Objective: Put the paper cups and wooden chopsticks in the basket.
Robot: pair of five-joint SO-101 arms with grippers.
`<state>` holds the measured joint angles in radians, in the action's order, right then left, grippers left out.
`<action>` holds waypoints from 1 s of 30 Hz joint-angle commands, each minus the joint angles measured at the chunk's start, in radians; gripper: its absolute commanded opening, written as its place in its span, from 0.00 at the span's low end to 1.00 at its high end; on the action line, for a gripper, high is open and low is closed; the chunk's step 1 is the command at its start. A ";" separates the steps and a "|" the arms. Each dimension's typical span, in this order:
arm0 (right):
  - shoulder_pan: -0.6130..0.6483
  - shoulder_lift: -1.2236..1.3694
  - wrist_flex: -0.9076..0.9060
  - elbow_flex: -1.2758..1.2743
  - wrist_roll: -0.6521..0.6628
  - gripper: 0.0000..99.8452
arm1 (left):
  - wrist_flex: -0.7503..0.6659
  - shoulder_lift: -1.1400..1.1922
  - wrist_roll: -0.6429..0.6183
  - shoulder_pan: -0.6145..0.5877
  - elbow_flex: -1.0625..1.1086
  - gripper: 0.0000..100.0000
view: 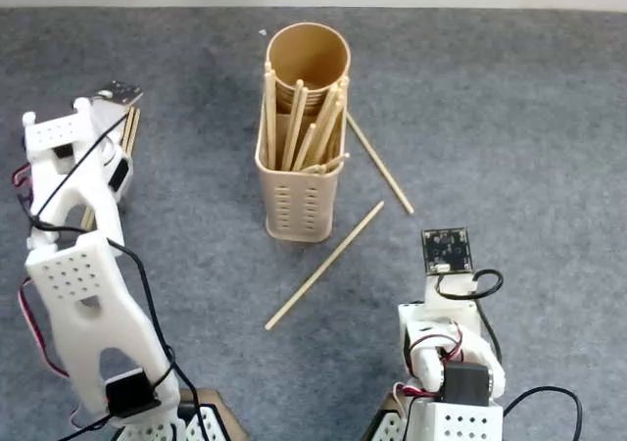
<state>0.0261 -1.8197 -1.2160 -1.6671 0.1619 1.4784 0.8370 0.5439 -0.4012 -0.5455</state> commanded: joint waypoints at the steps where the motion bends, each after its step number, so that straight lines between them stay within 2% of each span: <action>1: -0.007 -0.013 -0.007 -0.153 0.002 0.01 | 0.040 0.058 -0.014 0.085 -0.114 0.10; 5: -0.007 -0.013 -0.007 -0.153 0.002 0.01 | 0.112 0.131 -0.014 0.097 -0.242 0.00; 10: -0.007 -0.013 -0.007 -0.153 0.002 0.01 | 0.216 0.153 -0.018 0.090 -0.473 0.00; 13: -0.007 -0.013 -0.007 -0.153 0.002 0.01 | 0.288 0.151 -0.023 0.101 -0.691 0.00; 18: -0.007 -0.013 -0.007 -0.153 0.002 0.01 | 0.296 0.085 -0.141 0.156 -0.998 0.00; 24: -0.007 -0.013 -0.007 -0.153 0.002 0.01 | 0.298 -0.171 -0.238 0.277 -1.040 0.00; 30: -0.007 -0.013 -0.007 -0.153 0.002 0.01 | 0.301 -0.455 -0.358 0.460 -1.038 0.00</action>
<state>0.0261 -1.8197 -1.2160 -1.6671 0.1619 1.7714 0.5531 0.2524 -0.0315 -1.5413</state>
